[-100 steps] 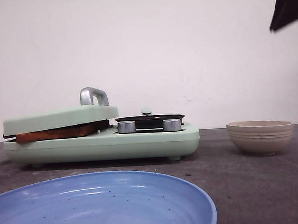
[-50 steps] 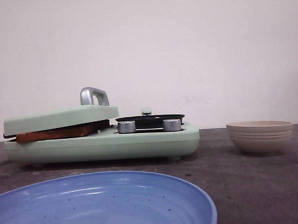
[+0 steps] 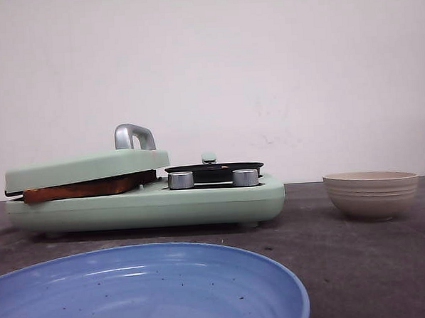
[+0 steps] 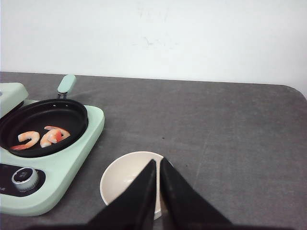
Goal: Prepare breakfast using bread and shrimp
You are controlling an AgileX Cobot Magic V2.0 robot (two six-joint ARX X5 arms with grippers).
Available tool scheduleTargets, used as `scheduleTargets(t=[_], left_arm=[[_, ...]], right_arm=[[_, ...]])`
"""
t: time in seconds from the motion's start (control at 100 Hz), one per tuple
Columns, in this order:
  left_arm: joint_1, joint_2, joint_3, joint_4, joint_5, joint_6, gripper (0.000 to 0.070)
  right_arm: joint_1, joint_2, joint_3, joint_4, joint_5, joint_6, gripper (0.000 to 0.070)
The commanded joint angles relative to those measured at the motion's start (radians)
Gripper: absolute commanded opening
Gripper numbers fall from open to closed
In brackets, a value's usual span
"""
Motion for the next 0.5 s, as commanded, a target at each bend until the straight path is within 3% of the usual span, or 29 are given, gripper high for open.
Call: scheduleTargets(t=[0.0, 0.34, 0.49], left_arm=[[-0.008, 0.004, 0.019, 0.017, -0.002, -0.004, 0.0], [-0.005, -0.028, 0.019, 0.014, -0.002, -0.002, 0.0], [0.054, -0.068, 0.014, 0.017, -0.011, 0.093, 0.0]], right_arm=[[0.002, 0.003, 0.013, 0.01, 0.001, 0.011, 0.0001], [0.002, 0.003, 0.013, 0.01, 0.001, 0.011, 0.0001], [0.002, 0.003, 0.013, 0.01, 0.001, 0.011, 0.0001]])
